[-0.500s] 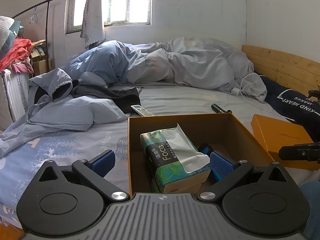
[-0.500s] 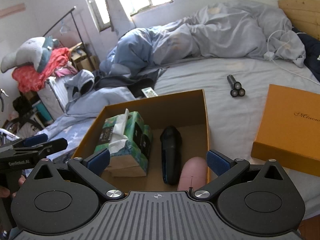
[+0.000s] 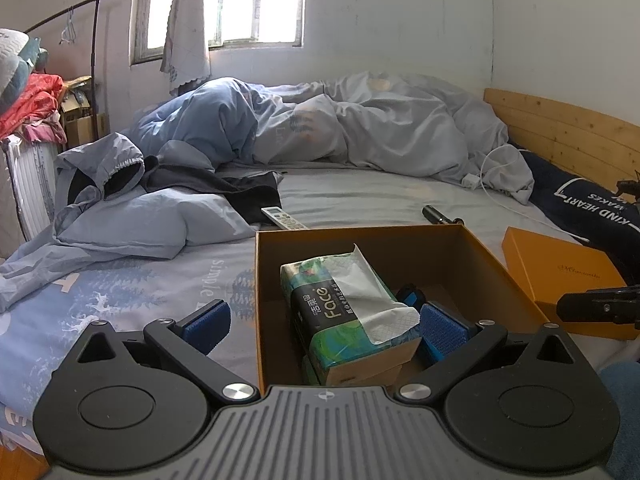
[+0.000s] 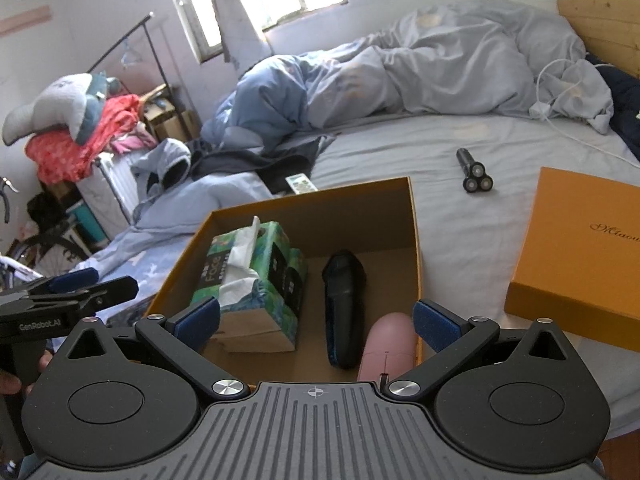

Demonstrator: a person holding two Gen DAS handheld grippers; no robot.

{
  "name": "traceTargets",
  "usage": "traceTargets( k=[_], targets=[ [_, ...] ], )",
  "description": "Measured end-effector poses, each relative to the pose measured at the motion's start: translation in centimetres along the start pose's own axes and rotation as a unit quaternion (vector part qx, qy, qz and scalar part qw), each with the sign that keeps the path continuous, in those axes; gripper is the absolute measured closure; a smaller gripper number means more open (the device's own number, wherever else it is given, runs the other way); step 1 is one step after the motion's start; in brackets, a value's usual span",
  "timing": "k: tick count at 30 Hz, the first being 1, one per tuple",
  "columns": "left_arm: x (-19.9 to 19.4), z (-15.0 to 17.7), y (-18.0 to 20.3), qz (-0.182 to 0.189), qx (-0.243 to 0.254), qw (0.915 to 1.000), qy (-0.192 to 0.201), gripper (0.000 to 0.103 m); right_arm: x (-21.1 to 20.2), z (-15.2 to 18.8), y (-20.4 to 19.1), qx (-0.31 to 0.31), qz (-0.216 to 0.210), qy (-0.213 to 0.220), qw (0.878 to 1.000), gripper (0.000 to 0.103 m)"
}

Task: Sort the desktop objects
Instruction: 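Move the left tool from the box toward the black flashlight on the bed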

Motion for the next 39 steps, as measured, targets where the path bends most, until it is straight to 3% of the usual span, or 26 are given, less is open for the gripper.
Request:
traceTargets(
  k=[16,28,39],
  targets=[
    [0.0,0.0,-0.2,0.007,-0.004,1.0000,-0.001,0.000,0.0,-0.3,-0.8,-0.012,-0.011,-0.002,1.000,0.000],
    [-0.1,-1.1,0.2,0.018,-0.024,0.9995,0.007,0.000,-1.5,-1.9,-1.0,-0.014,-0.022,0.028,0.999,0.000],
    [1.8,-3.2,0.0,0.020,-0.081,0.9964,-0.015,0.000,-2.7,-4.8,0.6,-0.009,-0.012,0.049,0.999,0.000]
  ],
)
Point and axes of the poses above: each gripper's, at about its wrist camera, not at the fingertips, and x roughly the way its jaws point, y to its right, z to its underside, the point moved 8 cm from there along x, roughly the way its jaws point, and after that the axes turned 15 degrees about -z, right-handed, at the moved point
